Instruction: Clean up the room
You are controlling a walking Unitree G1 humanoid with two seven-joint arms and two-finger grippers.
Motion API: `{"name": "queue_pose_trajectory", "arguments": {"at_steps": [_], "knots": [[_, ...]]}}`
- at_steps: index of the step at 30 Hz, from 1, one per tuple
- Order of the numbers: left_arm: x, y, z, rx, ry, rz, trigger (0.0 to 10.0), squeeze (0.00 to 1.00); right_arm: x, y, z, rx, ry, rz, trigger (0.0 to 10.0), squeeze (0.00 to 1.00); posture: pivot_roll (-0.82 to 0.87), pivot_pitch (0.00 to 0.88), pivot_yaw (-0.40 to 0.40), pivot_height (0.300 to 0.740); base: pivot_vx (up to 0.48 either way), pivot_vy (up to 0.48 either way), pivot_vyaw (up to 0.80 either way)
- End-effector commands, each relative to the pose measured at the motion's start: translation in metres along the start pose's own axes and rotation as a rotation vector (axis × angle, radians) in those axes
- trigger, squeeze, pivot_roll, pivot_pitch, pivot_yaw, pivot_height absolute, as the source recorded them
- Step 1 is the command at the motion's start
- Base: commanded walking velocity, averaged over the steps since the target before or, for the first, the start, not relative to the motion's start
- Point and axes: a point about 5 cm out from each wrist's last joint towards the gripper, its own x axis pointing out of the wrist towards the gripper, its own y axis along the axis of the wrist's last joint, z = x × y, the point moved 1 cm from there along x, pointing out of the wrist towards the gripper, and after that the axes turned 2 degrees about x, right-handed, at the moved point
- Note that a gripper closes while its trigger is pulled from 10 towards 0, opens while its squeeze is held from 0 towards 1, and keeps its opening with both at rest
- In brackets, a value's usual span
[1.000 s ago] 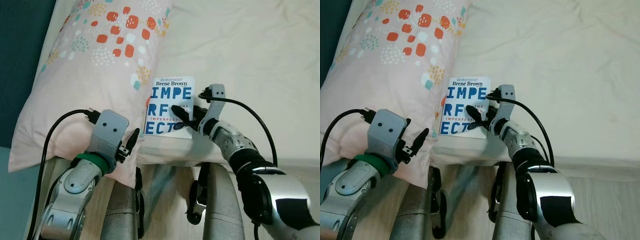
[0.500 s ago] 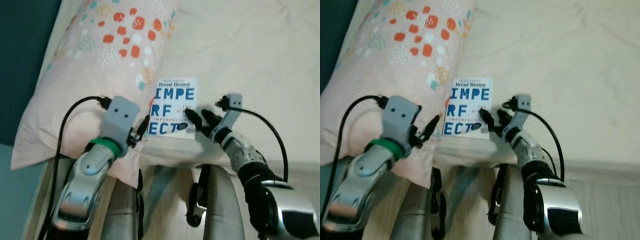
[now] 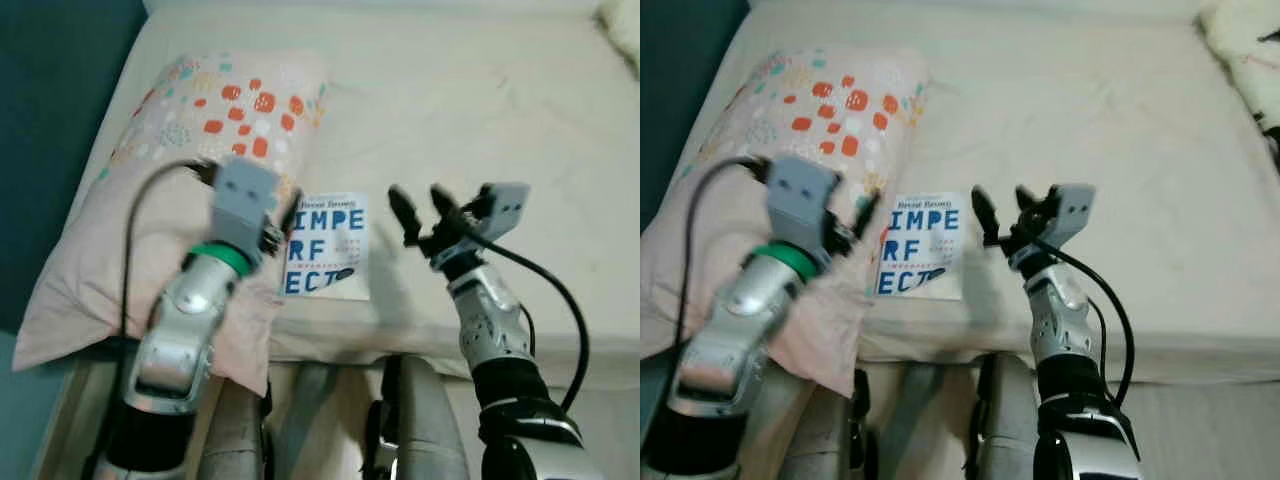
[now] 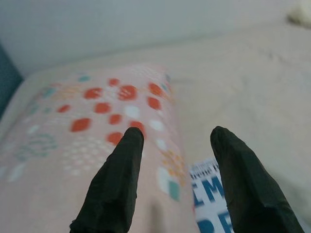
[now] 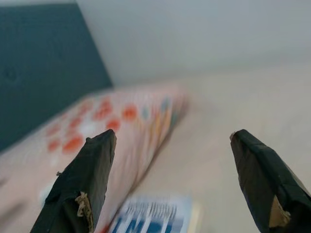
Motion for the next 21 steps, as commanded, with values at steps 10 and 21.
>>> {"name": "queue_pose_trajectory", "arguments": {"at_steps": [10,21], "knots": [[-0.013,-0.025,-0.012,-0.034,0.089,-0.063,10.0,0.00,-0.004,0.005,0.000,-0.065,-0.003,-0.007,10.0,0.00,0.01,0.000,-0.040,0.659,0.000,0.000,0.00],[-0.001,-0.022,-0.002,-0.052,0.065,-0.032,10.0,0.00,-0.007,0.010,-0.002,-0.072,-0.019,-0.023,10.0,0.00,0.00,0.000,-0.043,0.697,0.000,0.000,0.00]]}}
